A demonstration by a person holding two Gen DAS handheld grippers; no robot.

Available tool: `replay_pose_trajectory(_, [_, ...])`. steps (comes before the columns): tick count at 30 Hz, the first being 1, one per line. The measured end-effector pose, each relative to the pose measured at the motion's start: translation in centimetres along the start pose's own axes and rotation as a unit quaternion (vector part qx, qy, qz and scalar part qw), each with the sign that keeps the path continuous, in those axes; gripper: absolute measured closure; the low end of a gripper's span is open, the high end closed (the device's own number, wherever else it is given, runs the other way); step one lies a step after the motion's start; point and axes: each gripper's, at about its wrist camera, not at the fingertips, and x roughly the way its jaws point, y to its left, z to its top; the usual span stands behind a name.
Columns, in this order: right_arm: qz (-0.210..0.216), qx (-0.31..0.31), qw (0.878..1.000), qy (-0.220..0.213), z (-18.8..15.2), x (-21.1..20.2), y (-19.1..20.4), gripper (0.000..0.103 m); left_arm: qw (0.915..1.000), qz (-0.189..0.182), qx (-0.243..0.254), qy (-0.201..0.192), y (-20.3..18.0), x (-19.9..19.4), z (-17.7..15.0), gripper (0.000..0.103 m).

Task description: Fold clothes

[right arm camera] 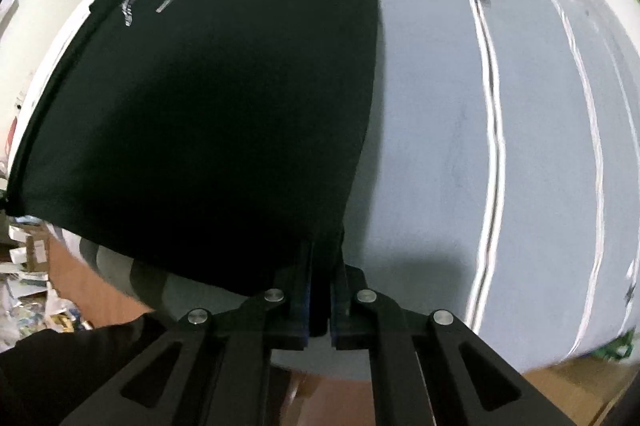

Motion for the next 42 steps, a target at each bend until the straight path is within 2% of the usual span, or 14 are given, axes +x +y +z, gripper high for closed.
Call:
replay_pose_trajectory(2, [-0.006, 0.005, 1.000, 0.028, -0.5, 1.3, 0.4, 0.094, 0.9997, 0.004, -0.021, 0.014, 0.4, 0.3, -0.1, 0.076])
replay_pose_trajectory(4, [-0.017, 0.018, 0.998, 0.053, -0.7, 2.2, 0.5, 0.083, 0.9989, -0.003, -0.043, 0.017, 1.1, -0.4, -0.1, 0.057])
replay_pose_trajectory(6, [-0.020, 0.039, 0.997, 0.059, -0.7, 1.6, 0.1, 0.073, 0.9980, -0.006, -0.062, -0.003, 2.0, -2.3, -0.1, 0.052])
replay_pose_trajectory(10, [-0.042, 0.052, 0.998, 0.011, 0.6, -2.5, -0.5, 0.072, 0.9938, 0.015, -0.097, -0.051, 4.9, -5.3, 2.1, 0.041])
replay_pose_trajectory(13, [-0.065, 0.057, 0.996, -0.036, 4.3, -5.4, -0.3, 0.071, 0.9912, 0.024, -0.110, -0.070, 7.8, -4.9, 5.5, 0.040])
replay_pose_trajectory(15, [-0.066, 0.066, 0.994, -0.062, 6.9, -6.5, 1.0, 0.064, 0.9899, 0.032, -0.100, -0.095, 8.5, -4.7, 8.5, 0.040])
replay_pose_trajectory(18, [-0.069, 0.071, 0.988, -0.120, 13.9, -7.7, 2.9, 0.053, 0.9851, 0.037, -0.083, -0.146, 8.3, -4.8, 15.3, 0.040])
replay_pose_trajectory(21, [-0.058, 0.071, 0.980, -0.176, 15.7, -7.3, 5.1, 0.046, 0.9786, 0.052, -0.073, -0.185, 8.4, -4.5, 21.4, 0.040])
replay_pose_trajectory(23, [-0.048, 0.072, 0.977, -0.193, 20.1, -5.9, 6.4, 0.044, 0.9758, 0.056, -0.073, -0.198, 8.0, -3.7, 24.6, 0.040])
replay_pose_trajectory(29, [-0.013, 0.064, 0.976, -0.209, 31.4, -0.4, 9.0, 0.044, 0.9751, 0.087, -0.050, -0.198, 5.7, 2.3, 35.5, 0.040])
replay_pose_trajectory(33, [-0.002, 0.045, 0.975, -0.216, 37.5, 2.2, 10.3, 0.043, 0.9723, 0.100, -0.062, -0.202, 6.9, 4.6, 40.1, 0.040])
replay_pose_trajectory(37, [-0.001, 0.024, 0.975, -0.221, 40.9, 3.6, 11.0, 0.043, 0.9719, 0.098, -0.084, -0.197, 10.1, 7.4, 44.8, 0.040])
replay_pose_trajectory(39, [-0.002, 0.025, 0.976, -0.218, 42.6, 4.6, 11.6, 0.043, 0.9756, 0.101, -0.085, -0.175, 11.7, 9.5, 46.7, 0.040])
replay_pose_trajectory(42, [0.000, 0.028, 0.976, -0.216, 44.0, 5.6, 12.6, 0.043, 0.9835, 0.056, -0.081, -0.152, 13.4, 12.1, 48.3, 0.040])
